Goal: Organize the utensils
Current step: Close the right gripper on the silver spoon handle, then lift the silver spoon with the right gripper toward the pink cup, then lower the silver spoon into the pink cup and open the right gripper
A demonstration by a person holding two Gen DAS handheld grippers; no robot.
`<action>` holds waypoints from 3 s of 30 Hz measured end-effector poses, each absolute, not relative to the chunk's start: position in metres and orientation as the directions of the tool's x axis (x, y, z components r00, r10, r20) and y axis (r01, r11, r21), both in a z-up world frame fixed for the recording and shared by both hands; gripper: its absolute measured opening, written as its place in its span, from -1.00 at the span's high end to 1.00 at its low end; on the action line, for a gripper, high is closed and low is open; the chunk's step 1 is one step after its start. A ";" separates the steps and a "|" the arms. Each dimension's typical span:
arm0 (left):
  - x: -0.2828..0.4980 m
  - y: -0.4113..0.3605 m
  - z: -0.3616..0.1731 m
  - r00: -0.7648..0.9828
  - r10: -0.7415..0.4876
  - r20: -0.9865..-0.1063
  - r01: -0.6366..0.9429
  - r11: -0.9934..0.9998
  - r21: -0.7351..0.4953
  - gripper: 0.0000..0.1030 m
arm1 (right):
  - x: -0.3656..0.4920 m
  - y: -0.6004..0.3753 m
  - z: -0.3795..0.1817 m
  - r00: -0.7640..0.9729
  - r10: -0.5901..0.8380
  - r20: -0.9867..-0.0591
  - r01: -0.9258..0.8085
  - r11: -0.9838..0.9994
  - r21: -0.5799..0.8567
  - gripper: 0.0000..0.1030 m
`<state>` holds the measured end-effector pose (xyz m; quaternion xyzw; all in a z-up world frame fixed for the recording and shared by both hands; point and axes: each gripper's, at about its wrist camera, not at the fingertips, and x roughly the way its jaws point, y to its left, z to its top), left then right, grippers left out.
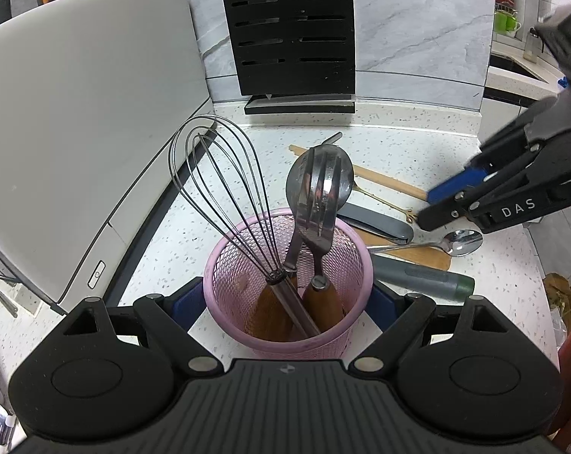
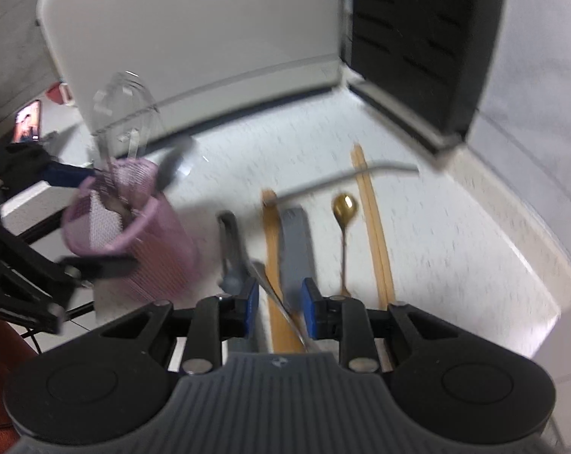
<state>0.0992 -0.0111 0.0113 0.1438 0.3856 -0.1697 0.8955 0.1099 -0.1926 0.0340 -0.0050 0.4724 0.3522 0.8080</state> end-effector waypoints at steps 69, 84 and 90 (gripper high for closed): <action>0.099 -0.013 0.011 0.647 -0.189 -0.738 0.417 0.899 0.136 -0.97 | 0.092 -0.255 0.077 0.539 0.607 -0.585 -0.417 0.795 0.440 1.00; 0.099 -0.011 0.012 0.645 -0.201 -0.737 0.421 0.899 0.123 -0.96 | 0.057 -0.250 0.162 0.648 0.602 -0.467 -0.586 0.785 0.199 1.00; 0.099 -0.010 0.012 0.645 -0.202 -0.737 0.422 0.898 0.122 -0.96 | 0.045 -0.244 0.184 0.655 0.630 -0.418 -0.638 0.757 0.142 1.00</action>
